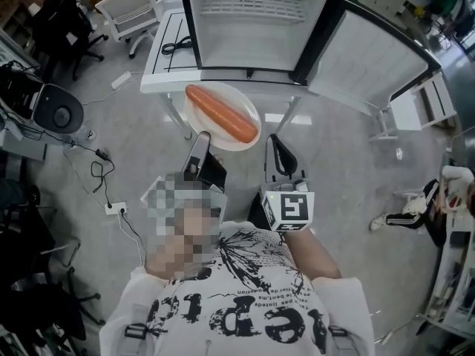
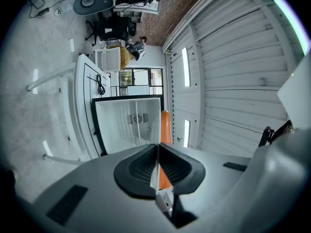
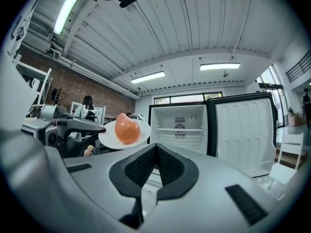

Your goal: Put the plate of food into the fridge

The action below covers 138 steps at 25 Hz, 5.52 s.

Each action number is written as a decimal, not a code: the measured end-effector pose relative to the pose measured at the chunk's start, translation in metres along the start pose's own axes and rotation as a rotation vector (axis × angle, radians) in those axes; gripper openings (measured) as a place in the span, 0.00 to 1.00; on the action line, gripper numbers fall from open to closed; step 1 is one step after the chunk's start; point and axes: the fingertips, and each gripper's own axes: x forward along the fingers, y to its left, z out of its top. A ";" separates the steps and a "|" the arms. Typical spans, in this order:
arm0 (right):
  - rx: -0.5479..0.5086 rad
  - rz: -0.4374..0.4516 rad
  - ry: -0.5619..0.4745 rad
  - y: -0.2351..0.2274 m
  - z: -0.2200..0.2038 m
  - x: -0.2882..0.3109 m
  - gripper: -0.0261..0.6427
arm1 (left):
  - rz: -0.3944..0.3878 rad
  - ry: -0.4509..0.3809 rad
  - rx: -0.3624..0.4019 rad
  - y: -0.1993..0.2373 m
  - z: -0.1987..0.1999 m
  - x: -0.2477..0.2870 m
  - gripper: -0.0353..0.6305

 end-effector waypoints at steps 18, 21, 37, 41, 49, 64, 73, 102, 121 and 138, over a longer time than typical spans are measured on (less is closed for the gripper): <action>-0.022 0.222 0.024 -0.143 0.006 0.122 0.04 | -0.011 -0.166 0.050 0.019 -0.029 0.173 0.09; -0.014 0.236 0.026 -0.156 0.004 0.135 0.04 | -0.006 -0.181 0.058 0.021 -0.026 0.191 0.09; 0.009 0.163 0.045 -0.166 0.010 0.224 0.04 | -0.005 -0.121 0.016 0.047 0.032 0.269 0.09; 0.018 0.126 0.056 -0.160 0.007 0.246 0.04 | -0.007 -0.077 0.006 0.055 0.050 0.289 0.09; 0.030 0.078 0.090 -0.146 -0.002 0.286 0.04 | 0.020 -0.041 -0.027 0.080 0.085 0.318 0.09; -0.004 0.180 0.123 -0.171 -0.007 0.316 0.04 | 0.064 -0.151 -0.048 0.095 0.077 0.356 0.09; -0.004 0.225 0.141 -0.174 -0.018 0.328 0.04 | 0.093 -0.212 -0.050 0.103 0.082 0.367 0.09; 0.006 0.233 0.145 -0.185 -0.021 0.341 0.04 | 0.125 -0.252 -0.057 0.106 0.080 0.390 0.11; -0.033 0.214 0.136 -0.180 -0.021 0.338 0.04 | 0.086 -0.183 0.110 0.090 0.076 0.392 0.31; -0.040 0.181 0.101 -0.175 -0.013 0.330 0.04 | 0.203 -0.154 0.381 0.110 0.087 0.343 0.08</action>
